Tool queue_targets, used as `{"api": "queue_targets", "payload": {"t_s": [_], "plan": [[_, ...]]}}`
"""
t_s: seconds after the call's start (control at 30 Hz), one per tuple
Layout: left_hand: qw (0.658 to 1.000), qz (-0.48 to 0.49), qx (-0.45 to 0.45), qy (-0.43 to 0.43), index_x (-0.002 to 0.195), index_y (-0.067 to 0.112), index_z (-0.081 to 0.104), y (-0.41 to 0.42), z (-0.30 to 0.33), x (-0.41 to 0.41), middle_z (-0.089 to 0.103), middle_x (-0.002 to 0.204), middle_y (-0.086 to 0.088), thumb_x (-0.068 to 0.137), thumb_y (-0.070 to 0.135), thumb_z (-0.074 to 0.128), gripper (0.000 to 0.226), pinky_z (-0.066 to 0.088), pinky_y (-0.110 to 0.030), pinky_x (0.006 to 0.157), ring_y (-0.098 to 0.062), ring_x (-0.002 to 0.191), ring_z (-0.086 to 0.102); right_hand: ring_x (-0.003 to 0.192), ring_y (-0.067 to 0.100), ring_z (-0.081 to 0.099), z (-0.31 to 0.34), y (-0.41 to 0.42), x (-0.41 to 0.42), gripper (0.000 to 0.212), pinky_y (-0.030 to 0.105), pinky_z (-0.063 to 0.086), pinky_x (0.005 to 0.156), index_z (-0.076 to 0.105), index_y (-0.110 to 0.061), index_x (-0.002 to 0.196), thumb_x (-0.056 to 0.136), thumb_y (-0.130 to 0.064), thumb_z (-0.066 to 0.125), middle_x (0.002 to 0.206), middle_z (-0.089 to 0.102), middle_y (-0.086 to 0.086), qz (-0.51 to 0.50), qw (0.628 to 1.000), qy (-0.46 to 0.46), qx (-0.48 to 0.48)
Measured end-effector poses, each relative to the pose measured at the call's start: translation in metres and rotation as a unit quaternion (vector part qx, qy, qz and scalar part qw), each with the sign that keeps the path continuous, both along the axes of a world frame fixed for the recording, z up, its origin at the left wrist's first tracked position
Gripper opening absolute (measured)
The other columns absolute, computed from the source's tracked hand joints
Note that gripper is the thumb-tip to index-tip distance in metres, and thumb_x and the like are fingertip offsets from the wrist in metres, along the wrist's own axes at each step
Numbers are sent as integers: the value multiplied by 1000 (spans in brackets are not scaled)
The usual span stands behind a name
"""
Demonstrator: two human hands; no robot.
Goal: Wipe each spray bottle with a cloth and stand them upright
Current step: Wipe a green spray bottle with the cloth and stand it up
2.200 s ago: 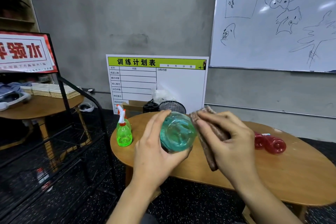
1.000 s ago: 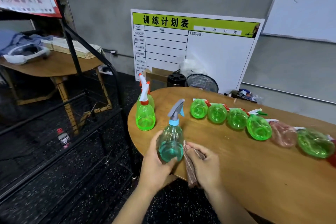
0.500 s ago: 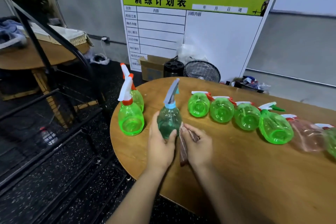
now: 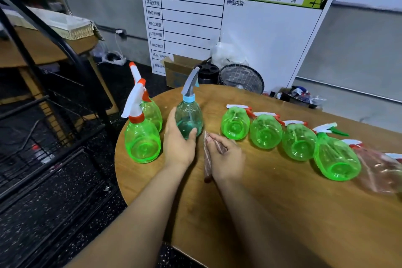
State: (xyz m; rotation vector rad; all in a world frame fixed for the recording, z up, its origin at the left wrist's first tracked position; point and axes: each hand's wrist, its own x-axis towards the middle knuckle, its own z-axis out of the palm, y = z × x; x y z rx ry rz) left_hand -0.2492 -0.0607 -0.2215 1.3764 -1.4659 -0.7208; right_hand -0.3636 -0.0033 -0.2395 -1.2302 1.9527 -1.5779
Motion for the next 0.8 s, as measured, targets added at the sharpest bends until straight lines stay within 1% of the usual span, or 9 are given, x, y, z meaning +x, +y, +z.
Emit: {"api": "queue_targets", "payload": {"t_s": [0.13, 0.23, 0.33, 0.4, 0.53, 0.6, 0.67, 0.73, 0.8], "plan": [[1000, -2, 0, 10, 167, 16, 20, 22, -3, 5, 31, 170, -3, 93, 13, 79, 94, 21, -34, 131, -20, 157, 28, 100, 6, 72, 0, 4, 0, 19, 35, 57, 97, 81, -36, 108, 90, -37, 78, 108, 76, -11, 8, 999, -27, -15], [999, 16, -30, 19, 163, 21, 31, 48, -3, 4, 43, 155, -6, 93, 17, 79, 85, 34, -46, 125, -24, 146, 44, 99, 3, 71, 0, 21, -10, 18, 34, 57, 98, 82, -32, 107, 90, -27, 79, 105, 76, -10, 18, 998, -48, -34], [998, 11, -54, 19, 153, 22, 46, 66, -2, -9, 50, 139, -3, 93, 18, 79, 69, 44, -52, 116, -23, 132, 54, 96, -2, 70, 0, 47, -31, 17, 20, 54, 93, 83, -27, 106, 90, -22, 81, 102, 75, -9, 16, 996, -71, -49], [999, -20, -46, 11, 150, 23, 50, 72, 1, -23, 51, 137, 0, 92, 20, 80, 65, 44, -51, 115, -22, 129, 55, 97, -4, 70, 0, 65, -52, 17, 13, 50, 90, 83, -28, 105, 90, -21, 81, 102, 75, -9, 12, 996, -75, -53], [995, -94, -19, -27, 157, 31, 43, 65, 19, -54, 45, 145, -4, 90, 23, 82, 78, 34, -38, 123, -22, 137, 50, 99, -2, 70, 3, 95, -92, 19, 19, 52, 91, 81, -39, 102, 90, -24, 81, 101, 75, -11, -10, 996, -74, -43], [993, -113, -2, -34, 158, 37, 40, 56, 28, -67, 40, 149, -5, 88, 22, 85, 85, 29, -30, 123, -21, 139, 47, 91, -5, 70, 7, 109, -104, 24, 13, 52, 84, 78, -45, 97, 89, -23, 82, 100, 74, -9, -16, 996, -77, -46], [993, -112, 11, -34, 158, 40, 40, 45, 31, -79, 38, 151, -8, 83, 18, 89, 92, 28, -32, 125, -25, 142, 46, 82, -6, 70, 11, 119, -111, 27, 7, 50, 74, 77, -46, 95, 90, -20, 81, 99, 73, -8, -5, 996, -79, -50], [993, -110, 31, -38, 158, 42, 39, 37, 32, -90, 34, 157, -11, 80, 16, 91, 97, 26, -37, 127, -30, 146, 43, 87, -3, 71, 7, 122, -114, 29, 15, 53, 82, 77, -51, 92, 89, -23, 82, 93, 74, -11, -9, 997, -63, -52], [992, -107, 45, -48, 159, 44, 39, 35, 33, -102, 29, 161, -11, 79, 16, 92, 100, 27, -39, 125, -31, 148, 41, 84, 3, 73, 2, 122, -117, 26, 32, 58, 84, 78, -54, 92, 89, -29, 82, 88, 72, -15, -14, 996, -67, -52]]}}
